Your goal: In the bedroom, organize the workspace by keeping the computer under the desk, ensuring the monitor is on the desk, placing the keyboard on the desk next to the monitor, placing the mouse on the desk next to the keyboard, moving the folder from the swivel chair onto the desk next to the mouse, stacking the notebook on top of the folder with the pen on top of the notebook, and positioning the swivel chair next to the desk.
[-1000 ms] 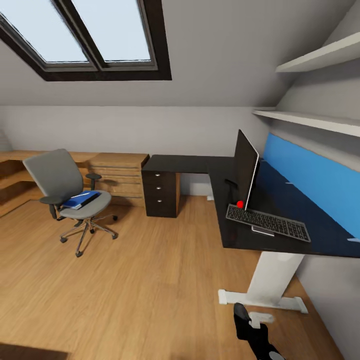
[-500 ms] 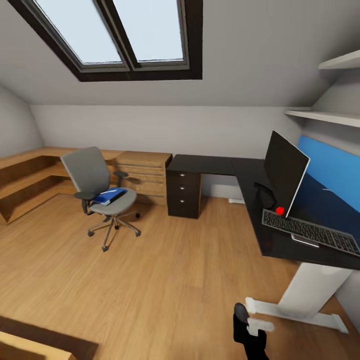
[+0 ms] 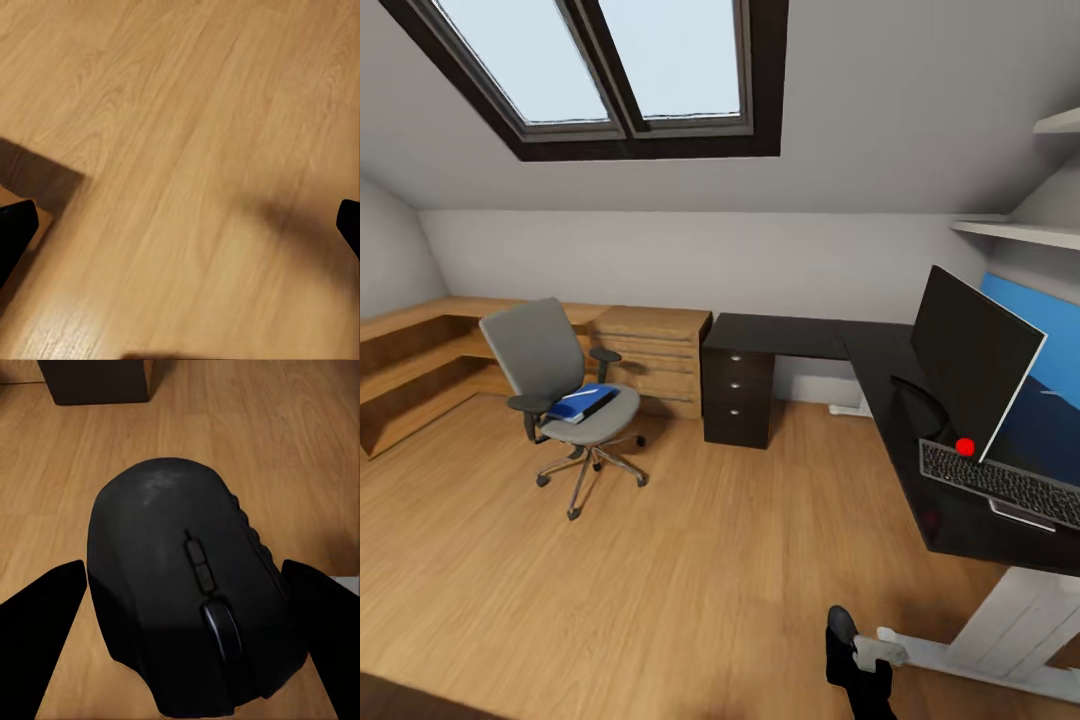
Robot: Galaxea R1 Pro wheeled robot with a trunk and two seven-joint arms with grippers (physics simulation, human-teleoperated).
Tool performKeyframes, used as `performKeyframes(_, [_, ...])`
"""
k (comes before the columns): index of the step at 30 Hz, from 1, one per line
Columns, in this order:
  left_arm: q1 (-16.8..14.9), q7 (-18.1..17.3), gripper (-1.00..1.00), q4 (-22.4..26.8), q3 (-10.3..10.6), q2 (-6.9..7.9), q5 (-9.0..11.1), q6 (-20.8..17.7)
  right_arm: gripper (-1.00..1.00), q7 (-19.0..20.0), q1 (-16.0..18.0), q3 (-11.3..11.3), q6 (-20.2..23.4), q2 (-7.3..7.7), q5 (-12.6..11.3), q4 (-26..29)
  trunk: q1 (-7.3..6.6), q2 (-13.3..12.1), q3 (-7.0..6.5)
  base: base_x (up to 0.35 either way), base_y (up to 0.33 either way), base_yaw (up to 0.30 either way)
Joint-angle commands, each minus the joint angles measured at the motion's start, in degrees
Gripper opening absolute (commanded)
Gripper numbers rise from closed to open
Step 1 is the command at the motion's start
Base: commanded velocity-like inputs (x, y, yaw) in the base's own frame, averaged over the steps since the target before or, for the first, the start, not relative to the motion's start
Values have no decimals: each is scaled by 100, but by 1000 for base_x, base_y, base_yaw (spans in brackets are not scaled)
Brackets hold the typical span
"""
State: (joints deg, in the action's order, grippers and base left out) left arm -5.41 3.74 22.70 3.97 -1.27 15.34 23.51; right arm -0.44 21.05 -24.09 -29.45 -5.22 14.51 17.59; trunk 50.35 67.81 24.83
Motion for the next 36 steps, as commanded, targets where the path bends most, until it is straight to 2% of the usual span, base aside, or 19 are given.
performKeyframes(1, [-4, 39, 100, -3, 43, 4, 30, 22, -100, -6, 5, -43, -16, -5, 60, -1, 3, 3, 6, 334, 6, 0])
performKeyframes(10, [-4, 39, 100, -11, 40, 4, 35, 22, -100, -5, 5, -43, -31, -5, 60, -1, 3, 3, -7, 335, 1, 0])
performKeyframes(36, [-4, 39, 100, -12, 34, 4, 47, 22, -100, -8, 5, -54, -236, -5, 40, -2, 3, 3, -210, 335, 3, 0])
